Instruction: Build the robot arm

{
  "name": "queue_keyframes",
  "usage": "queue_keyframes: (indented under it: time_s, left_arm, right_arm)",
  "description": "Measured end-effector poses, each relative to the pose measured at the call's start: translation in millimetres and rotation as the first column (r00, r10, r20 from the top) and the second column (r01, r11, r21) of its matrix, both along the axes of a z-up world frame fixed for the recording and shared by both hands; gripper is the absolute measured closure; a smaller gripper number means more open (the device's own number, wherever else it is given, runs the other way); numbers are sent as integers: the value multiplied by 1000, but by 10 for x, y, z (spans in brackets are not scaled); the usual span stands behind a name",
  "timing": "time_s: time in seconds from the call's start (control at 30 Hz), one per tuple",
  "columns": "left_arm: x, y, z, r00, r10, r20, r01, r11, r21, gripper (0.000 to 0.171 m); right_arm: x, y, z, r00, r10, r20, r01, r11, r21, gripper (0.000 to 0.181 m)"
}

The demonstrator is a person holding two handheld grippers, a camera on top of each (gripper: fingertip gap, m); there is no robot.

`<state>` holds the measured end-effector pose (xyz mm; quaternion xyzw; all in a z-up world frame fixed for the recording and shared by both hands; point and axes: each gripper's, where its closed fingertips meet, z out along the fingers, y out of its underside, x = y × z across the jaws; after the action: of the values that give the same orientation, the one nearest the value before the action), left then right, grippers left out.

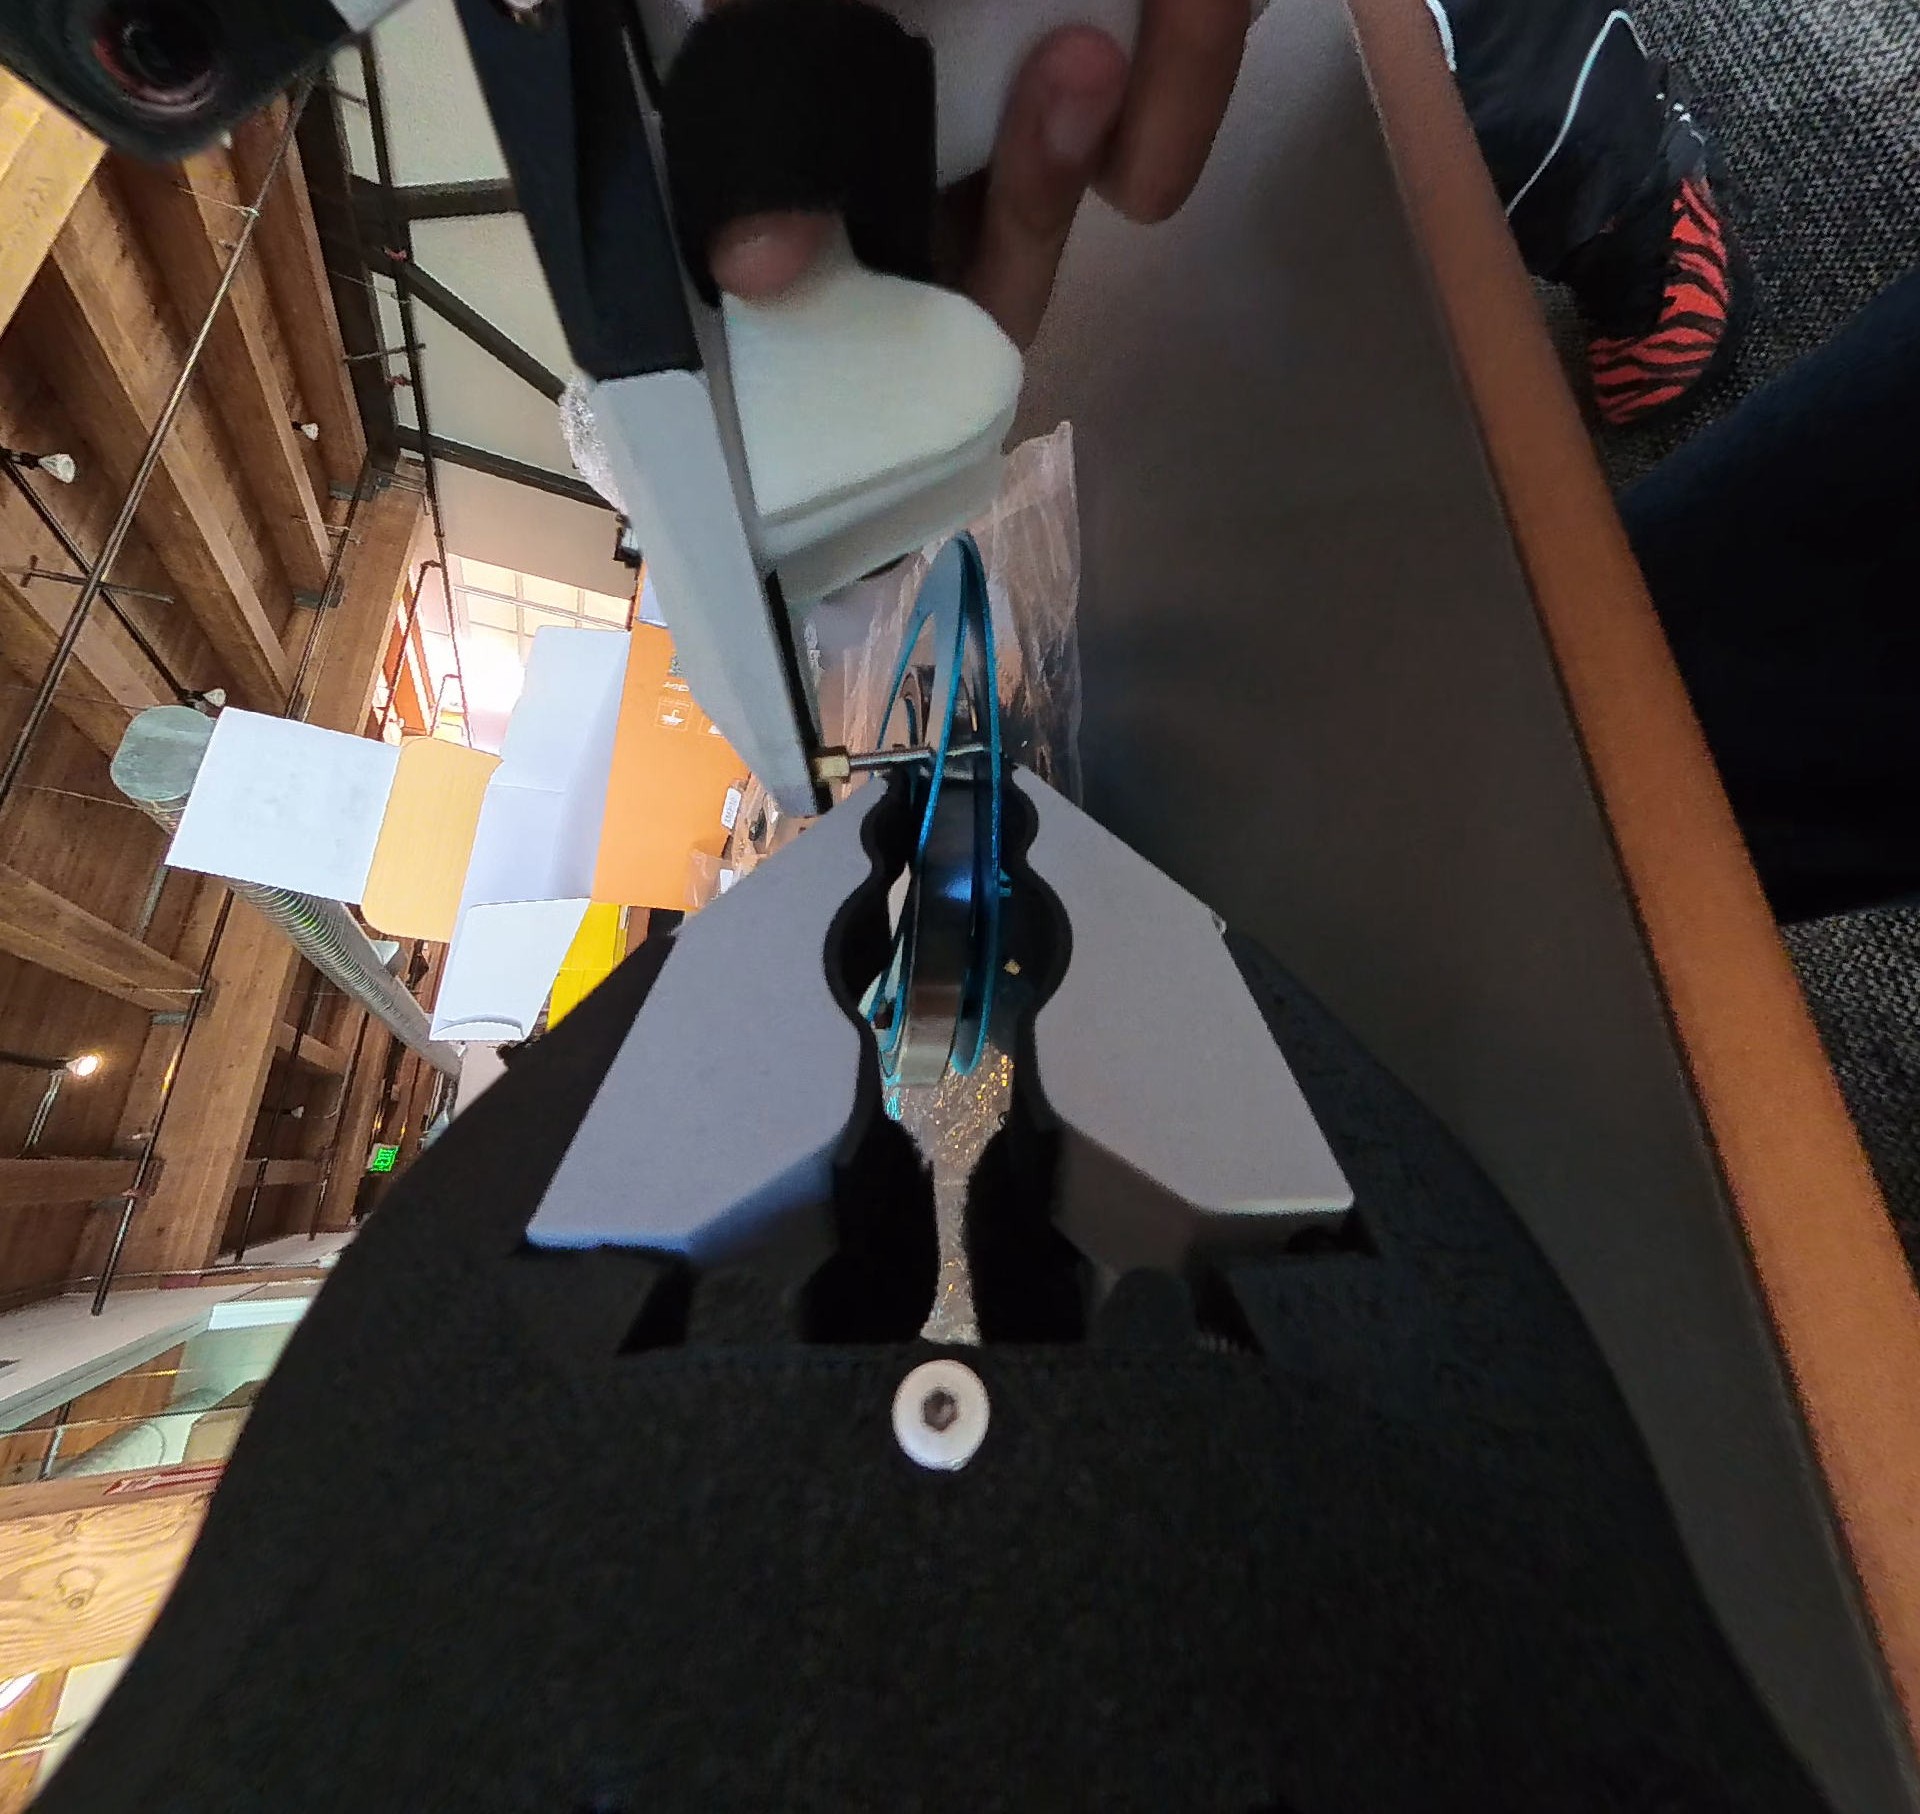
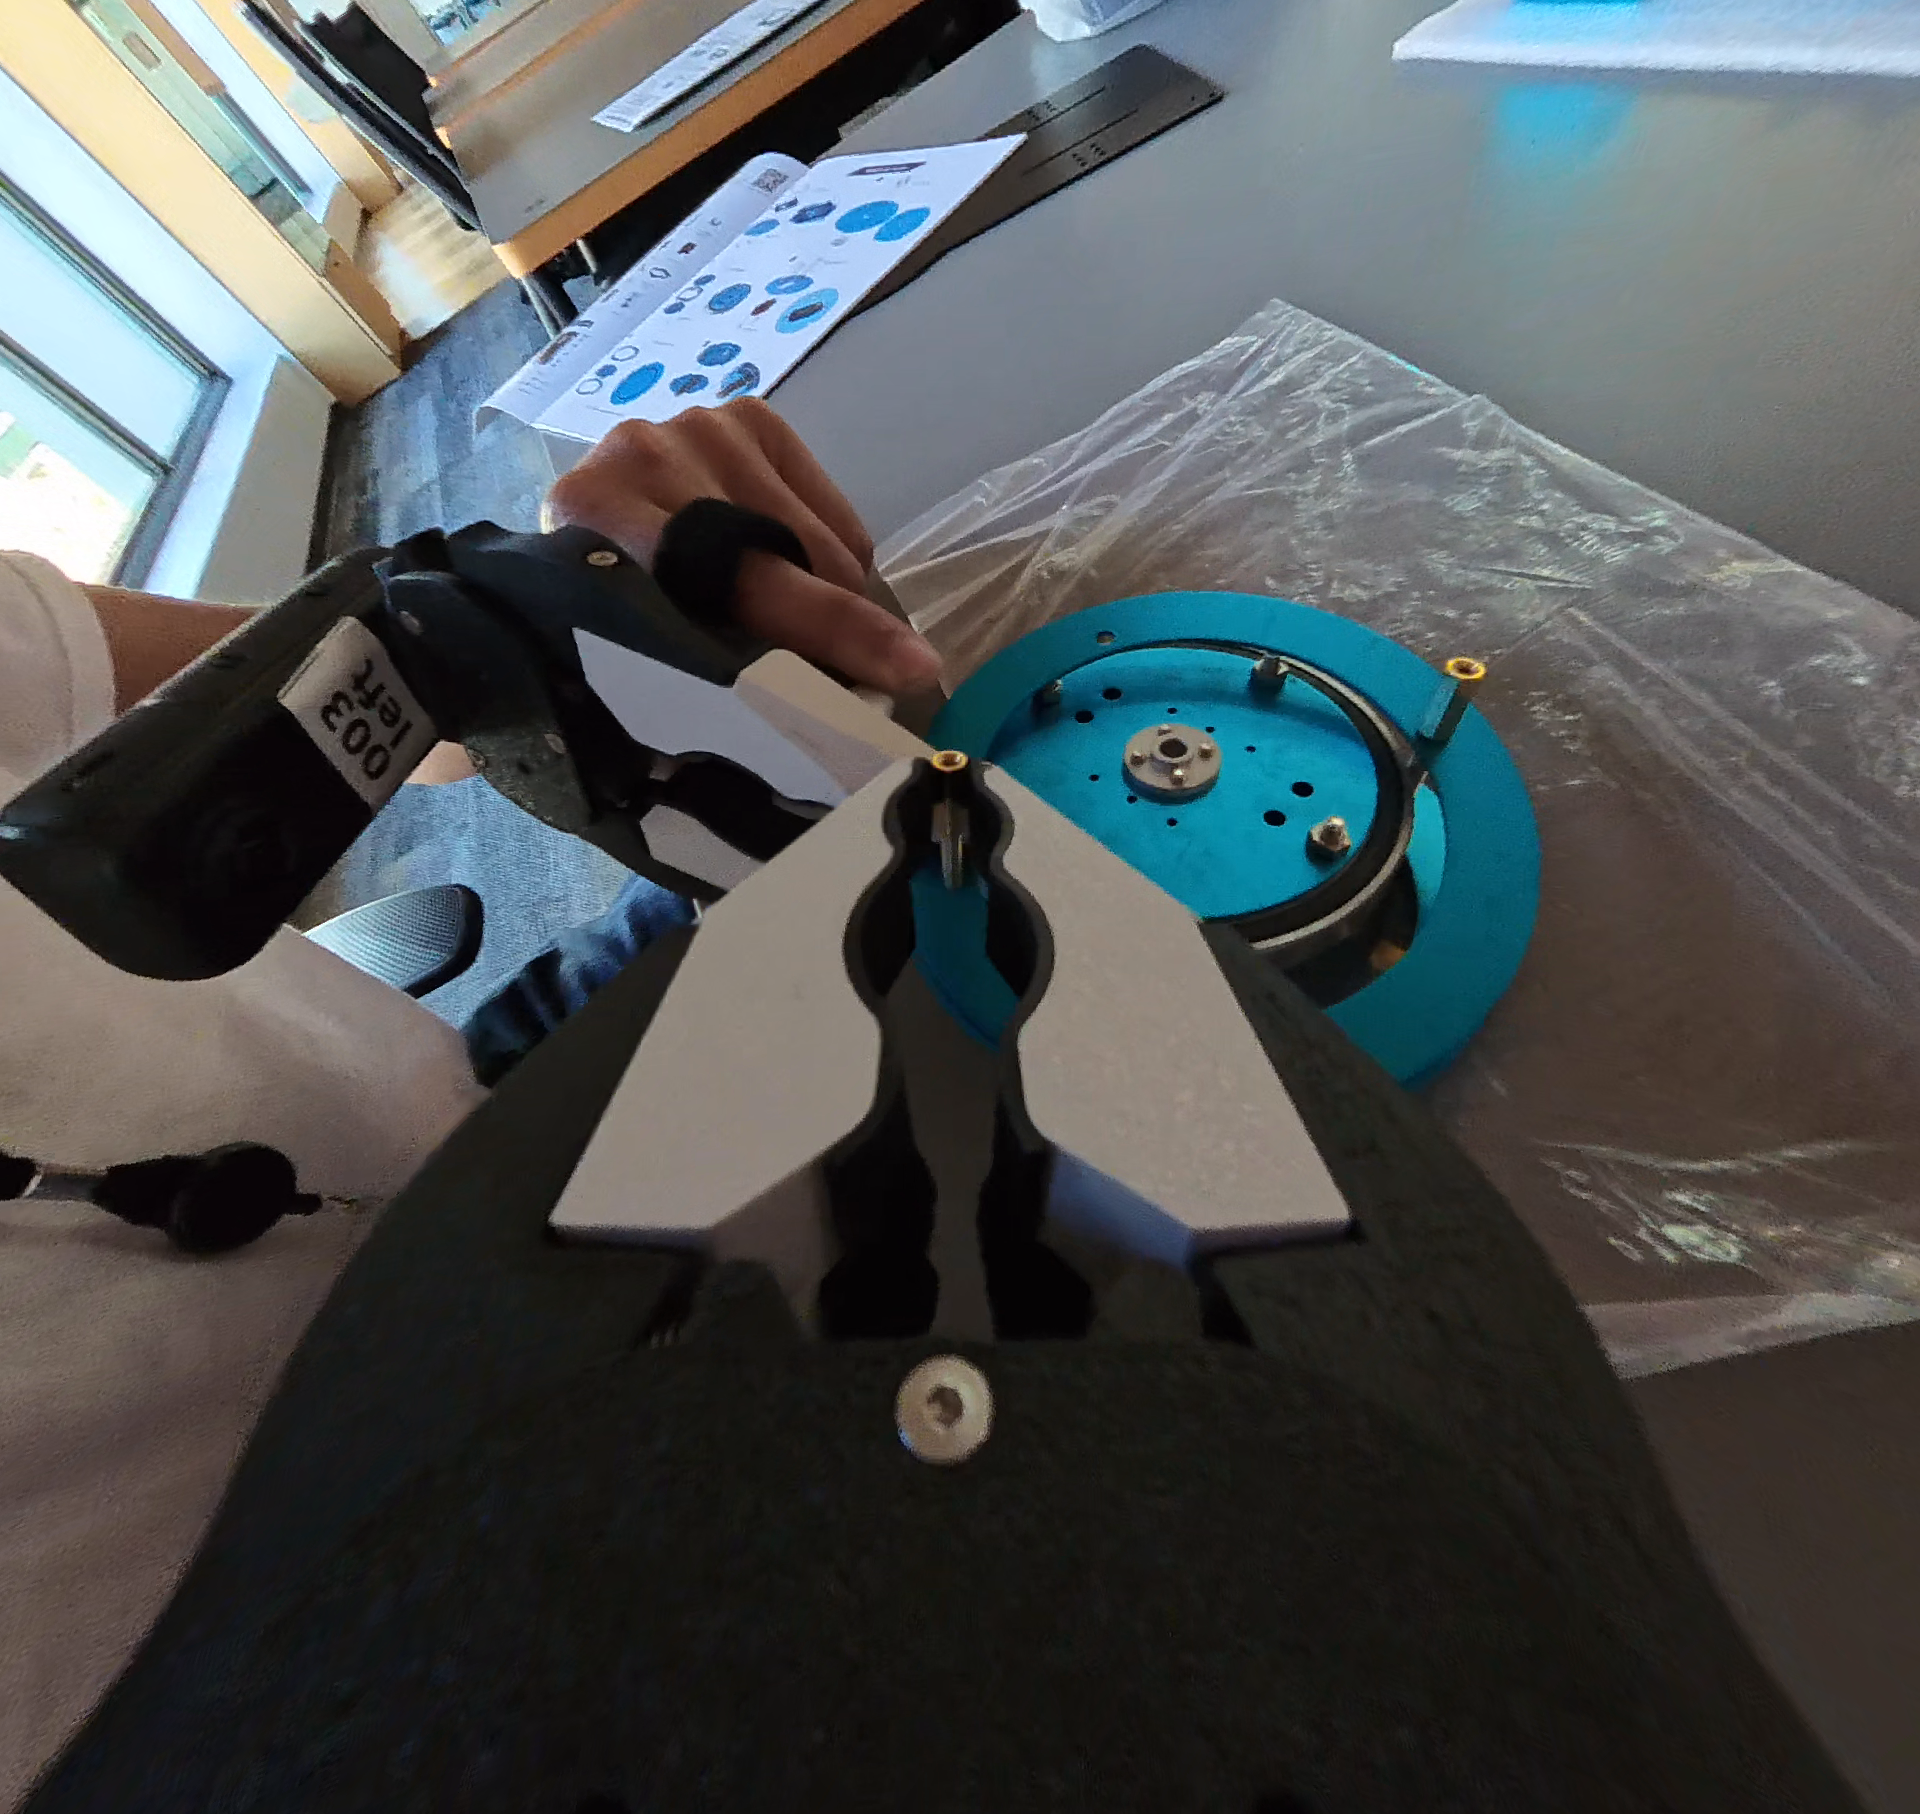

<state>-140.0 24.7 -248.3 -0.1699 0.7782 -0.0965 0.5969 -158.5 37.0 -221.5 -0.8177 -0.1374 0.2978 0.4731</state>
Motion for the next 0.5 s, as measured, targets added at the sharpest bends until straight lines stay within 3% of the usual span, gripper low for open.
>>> queue_keyframes:
  time_s: [0.1,0.2,0.27,0.33,0.43,0.5]
  left_arm:
    - [4,4,4,1000,4,0,-4,1000,-8,155]
    - [9,21,1,1000,15,1,-15,1000,-4,156]
    - [11,21,0,1000,18,0,-18,1000,-4,156]
    - [10,7,-4,1000,15,-1,-15,1000,1,156]
    - [1,5,-10,1000,13,-2,-13,1000,0,156]
    - [-6,10,-11,1000,11,-1,-11,1000,-4,155]
  right_arm:
    - [24,19,10,997,-67,26,67,998,5,176]
    - [42,49,11,952,-262,158,255,965,60,176]
    - [73,57,9,857,-448,256,428,894,133,177]
    - [103,44,9,716,-625,311,587,780,217,177]
    - [134,27,25,517,-784,344,703,618,351,176]
    - [136,31,26,491,-814,311,728,579,366,177]
